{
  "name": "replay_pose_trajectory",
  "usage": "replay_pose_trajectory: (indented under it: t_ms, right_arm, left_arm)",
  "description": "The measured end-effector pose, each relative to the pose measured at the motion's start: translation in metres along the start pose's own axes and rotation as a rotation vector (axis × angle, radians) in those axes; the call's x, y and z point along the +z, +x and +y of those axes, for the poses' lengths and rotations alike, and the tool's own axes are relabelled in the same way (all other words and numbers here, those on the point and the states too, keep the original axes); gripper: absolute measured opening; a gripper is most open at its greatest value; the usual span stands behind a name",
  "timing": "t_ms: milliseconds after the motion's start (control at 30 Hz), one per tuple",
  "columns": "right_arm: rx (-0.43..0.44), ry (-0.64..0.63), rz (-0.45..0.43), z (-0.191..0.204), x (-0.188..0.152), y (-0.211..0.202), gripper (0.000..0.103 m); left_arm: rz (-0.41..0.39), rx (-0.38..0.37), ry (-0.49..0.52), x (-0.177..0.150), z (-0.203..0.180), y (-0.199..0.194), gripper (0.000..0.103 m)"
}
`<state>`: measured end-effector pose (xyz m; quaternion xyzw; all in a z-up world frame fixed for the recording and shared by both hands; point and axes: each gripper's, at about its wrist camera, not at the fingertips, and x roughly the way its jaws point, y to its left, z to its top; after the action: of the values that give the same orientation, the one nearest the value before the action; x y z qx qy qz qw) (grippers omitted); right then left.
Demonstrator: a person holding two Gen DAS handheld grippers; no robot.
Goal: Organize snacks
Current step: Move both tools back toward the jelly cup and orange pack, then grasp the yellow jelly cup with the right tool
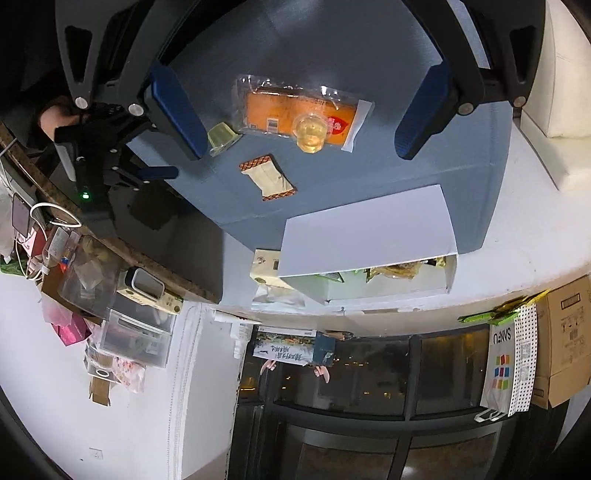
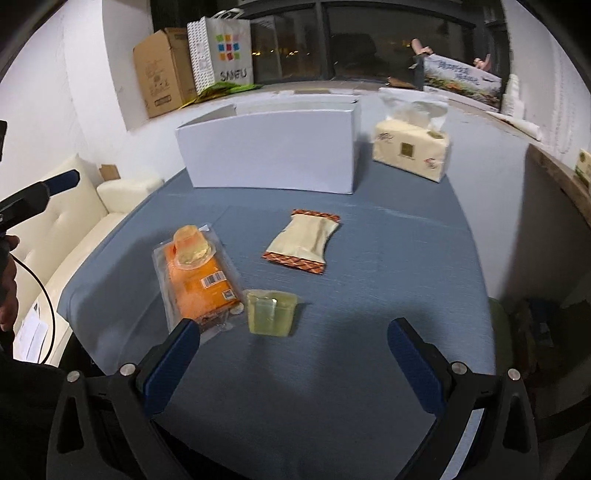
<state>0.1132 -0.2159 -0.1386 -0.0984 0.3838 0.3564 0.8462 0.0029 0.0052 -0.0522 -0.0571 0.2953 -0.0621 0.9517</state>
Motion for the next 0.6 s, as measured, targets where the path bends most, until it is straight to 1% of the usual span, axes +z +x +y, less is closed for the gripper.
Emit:
replay_pose_trajectory:
  t_ms: [100,200,300,367,400,433,467,600]
  right_arm:
    - [0.026,-0.032,0.044,0.006,0.008,0.018,0.103]
    - [0.011,-0.056,0.082,0.011,0.012,0.036,0.103]
    - [0.046,-0.038,0.105,0.009,0.013,0.051,0.103]
    - [0.057,-0.028,0.119,0.008,0.012,0.059,0.088]
    - [0.061,-0.026,0.123,0.007,0.012,0.062,0.062]
    - [0.066,-0.022,0.127,0.006,0.011,0.065,0.047]
    - [0.057,-0.026,0.108,0.005,0.011,0.064,0.047]
    - [0.082,-0.005,0.097,0.001,0.009,0.061,0.046]
  left_arm:
    - [0.01,0.006,-0.006,-0.002,0.003,0.001,0.103]
    - [0.017,0.015,-0.006,-0.005,0.006,0.002,0.103]
    - [0.025,0.024,-0.008,-0.007,0.008,0.003,0.103]
    - [0.031,0.025,-0.018,-0.009,0.01,0.004,0.103]
    - [0.034,0.024,-0.023,-0.01,0.011,0.006,0.103]
    - [0.039,0.023,-0.027,-0.011,0.012,0.007,0.103]
    - [0.042,0.024,-0.027,-0.011,0.012,0.009,0.103]
    - [0.055,0.02,-0.019,-0.014,0.012,0.014,0.103]
